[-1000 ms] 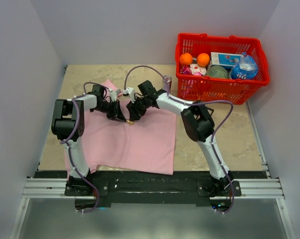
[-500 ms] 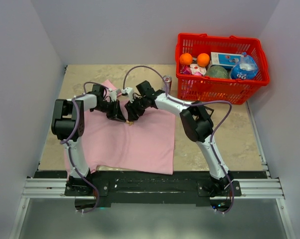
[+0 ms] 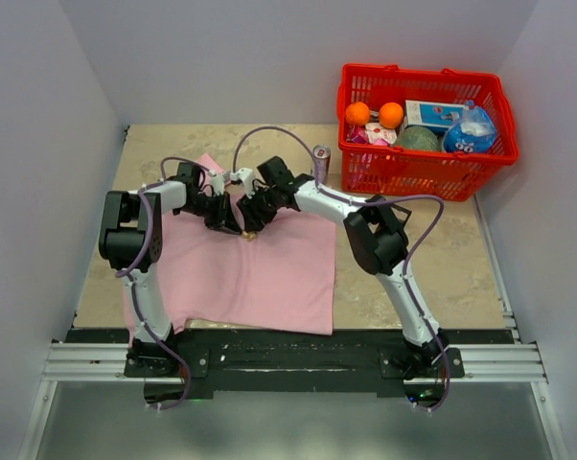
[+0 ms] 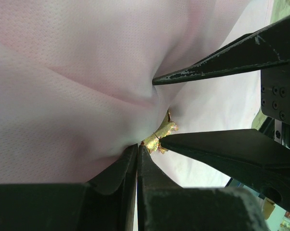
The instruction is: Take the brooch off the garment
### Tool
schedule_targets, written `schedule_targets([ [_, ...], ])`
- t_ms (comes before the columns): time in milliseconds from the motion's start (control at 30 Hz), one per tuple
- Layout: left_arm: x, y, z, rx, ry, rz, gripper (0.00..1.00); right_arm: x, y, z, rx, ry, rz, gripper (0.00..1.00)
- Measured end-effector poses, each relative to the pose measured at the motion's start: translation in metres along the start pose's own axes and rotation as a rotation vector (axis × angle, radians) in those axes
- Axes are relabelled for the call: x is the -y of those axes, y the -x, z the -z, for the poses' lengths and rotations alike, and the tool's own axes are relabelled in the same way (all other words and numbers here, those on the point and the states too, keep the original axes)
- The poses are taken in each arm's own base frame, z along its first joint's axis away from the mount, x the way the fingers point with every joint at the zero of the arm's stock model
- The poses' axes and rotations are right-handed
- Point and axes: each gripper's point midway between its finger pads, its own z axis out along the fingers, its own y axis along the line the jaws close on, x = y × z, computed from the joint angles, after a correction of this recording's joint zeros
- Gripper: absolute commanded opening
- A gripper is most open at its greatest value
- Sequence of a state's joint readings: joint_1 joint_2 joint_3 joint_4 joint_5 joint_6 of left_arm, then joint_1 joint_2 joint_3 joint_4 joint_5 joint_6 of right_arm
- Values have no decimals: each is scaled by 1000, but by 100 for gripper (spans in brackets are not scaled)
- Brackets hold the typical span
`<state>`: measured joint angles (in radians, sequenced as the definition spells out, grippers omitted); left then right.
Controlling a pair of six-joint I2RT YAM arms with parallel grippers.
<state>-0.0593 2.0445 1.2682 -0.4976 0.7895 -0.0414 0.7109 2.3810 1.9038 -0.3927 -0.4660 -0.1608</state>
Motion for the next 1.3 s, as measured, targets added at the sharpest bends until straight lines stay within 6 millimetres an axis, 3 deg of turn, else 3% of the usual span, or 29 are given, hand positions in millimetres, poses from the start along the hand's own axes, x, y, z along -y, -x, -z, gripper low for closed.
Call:
schedule_targets([
  [1067,-2,3,2,-1,20,1,8,9,1,-4,-39,-110,101,52],
  [1300,-2,3,2,-3,21,2,8,6,3,-2,-36,-61,90,59],
])
